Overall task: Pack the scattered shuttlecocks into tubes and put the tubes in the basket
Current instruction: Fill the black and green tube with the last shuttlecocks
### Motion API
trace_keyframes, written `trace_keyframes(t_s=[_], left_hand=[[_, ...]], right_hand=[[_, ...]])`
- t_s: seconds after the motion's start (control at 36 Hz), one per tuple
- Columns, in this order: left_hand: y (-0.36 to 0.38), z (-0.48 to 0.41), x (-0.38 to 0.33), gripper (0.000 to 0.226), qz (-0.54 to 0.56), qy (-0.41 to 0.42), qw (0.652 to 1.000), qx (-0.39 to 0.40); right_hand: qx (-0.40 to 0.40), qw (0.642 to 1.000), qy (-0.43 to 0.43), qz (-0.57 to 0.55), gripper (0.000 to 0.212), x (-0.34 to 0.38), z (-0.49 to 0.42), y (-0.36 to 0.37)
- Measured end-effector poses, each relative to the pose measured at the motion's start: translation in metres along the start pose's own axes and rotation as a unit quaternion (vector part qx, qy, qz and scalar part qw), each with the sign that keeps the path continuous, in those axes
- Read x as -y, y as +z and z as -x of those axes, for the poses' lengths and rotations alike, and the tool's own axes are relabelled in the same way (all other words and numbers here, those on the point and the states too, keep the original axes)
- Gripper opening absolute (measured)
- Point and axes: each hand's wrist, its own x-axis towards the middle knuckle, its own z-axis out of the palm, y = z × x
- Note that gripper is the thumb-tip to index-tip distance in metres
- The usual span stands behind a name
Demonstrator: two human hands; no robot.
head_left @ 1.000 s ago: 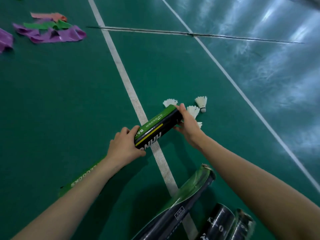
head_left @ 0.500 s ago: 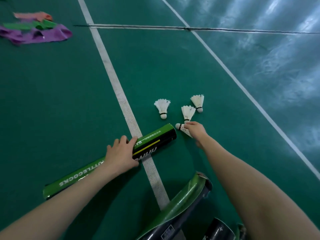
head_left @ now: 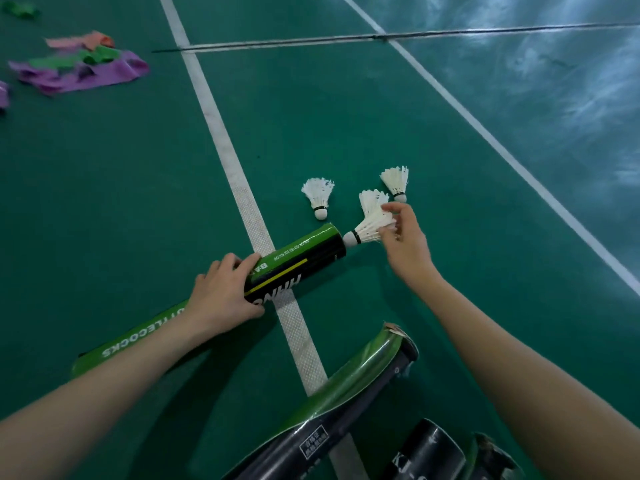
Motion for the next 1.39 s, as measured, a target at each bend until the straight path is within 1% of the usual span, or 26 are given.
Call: trace_keyframes(t_s=[0.06, 0.11, 0.22, 0.33, 0.42, 0.47, 0.5, 0.56, 0.64, 0.67, 0.69, 0.75, 0.81, 0.86, 0.92, 0.97, 1.03, 1.08, 1.14, 1.19, 1.28, 1.39], left_hand=[[-0.002, 0.006, 0.002, 0.093, -0.001, 0.005, 1.000, -0.009], [-0.005, 0.012, 0.004, 0.091, 0.001, 0.011, 1.000, -0.021], [-0.010, 0.020, 0.002, 0.089, 0.024, 0.028, 0.999, -0.036], [-0.013, 0.019, -0.002, 0.086, 0.053, 0.027, 0.997, -0.055], [-0.015, 0.017, -0.002, 0.086, 0.034, 0.031, 0.997, -0.056], [-0.016, 0.013, -0.006, 0.085, 0.001, 0.053, 0.997, -0.054], [-0.016, 0.009, -0.010, 0.085, -0.013, 0.063, 0.997, -0.050], [-0.017, -0.001, -0.021, 0.085, -0.027, 0.062, 0.997, -0.035], [-0.018, -0.017, -0.034, 0.085, -0.001, 0.017, 1.000, -0.011], [-0.017, -0.021, -0.036, 0.086, 0.018, -0.002, 1.000, -0.008], [-0.016, -0.025, -0.037, 0.088, 0.037, -0.018, 0.999, -0.002], [-0.012, -0.032, -0.039, 0.093, 0.073, -0.043, 0.996, 0.015], [-0.009, -0.037, -0.040, 0.095, 0.089, -0.058, 0.994, 0.031], [-0.004, -0.042, -0.041, 0.094, 0.085, -0.065, 0.993, 0.047], [0.002, -0.045, -0.042, 0.092, 0.080, -0.067, 0.993, 0.057], [0.010, -0.047, -0.043, 0.092, 0.074, -0.076, 0.992, 0.073], [0.017, -0.049, -0.044, 0.092, 0.059, -0.083, 0.992, 0.077], [0.019, -0.049, -0.045, 0.091, 0.053, -0.078, 0.994, 0.062], [0.022, -0.048, -0.045, 0.090, 0.050, -0.075, 0.994, 0.054], [0.023, -0.047, -0.047, 0.090, 0.044, -0.080, 0.995, 0.048], [0.025, -0.046, -0.049, 0.091, 0.036, -0.089, 0.994, 0.047], [0.023, -0.044, -0.048, 0.092, 0.050, -0.087, 0.994, 0.048]], right_hand=[[-0.013, 1.000, 0.009, -0.016, 0.035, 0.005, 0.001, 0.002], [-0.007, 0.999, 0.020, -0.028, 0.036, 0.008, -0.001, 0.004], [0.085, 0.996, -0.002, -0.039, 0.035, 0.016, 0.004, 0.018], [0.145, 0.983, -0.009, -0.112, 0.038, 0.021, 0.015, 0.032], [0.189, 0.977, -0.011, -0.097, 0.051, 0.014, 0.020, 0.033], [0.199, 0.975, 0.000, -0.094, 0.054, 0.010, 0.020, 0.030], [0.192, 0.977, 0.002, -0.092, 0.054, 0.010, 0.017, 0.028], [0.133, 0.987, 0.006, -0.089, 0.051, 0.012, 0.006, 0.025], [-0.030, 0.989, 0.038, -0.138, 0.030, 0.013, -0.023, 0.019], [-0.063, 0.988, 0.041, -0.136, 0.026, 0.011, -0.033, 0.018], [-0.062, 0.992, 0.041, -0.103, 0.026, 0.008, -0.043, 0.016], [-0.003, 0.999, 0.042, 0.004, 0.041, -0.004, -0.064, 0.015], [0.058, 0.990, 0.041, 0.120, 0.062, -0.016, -0.082, 0.016], [0.087, 0.973, 0.036, 0.210, 0.076, -0.023, -0.094, 0.018], [0.098, 0.961, 0.020, 0.258, 0.083, -0.026, -0.102, 0.020], [0.110, 0.953, 0.016, 0.282, 0.088, -0.030, -0.107, 0.024], [0.120, 0.949, 0.023, 0.291, 0.090, -0.035, -0.113, 0.025], [0.109, 0.946, 0.026, 0.304, 0.086, -0.037, -0.116, 0.023], [0.091, 0.943, 0.018, 0.320, 0.075, -0.039, -0.116, 0.021], [0.059, 0.949, 0.004, 0.309, 0.062, -0.043, -0.111, 0.020], [0.025, 0.972, 0.006, 0.233, 0.047, -0.048, -0.097, 0.014], [-0.042, 0.994, 0.054, 0.086, 0.037, -0.045, -0.075, -0.003]])
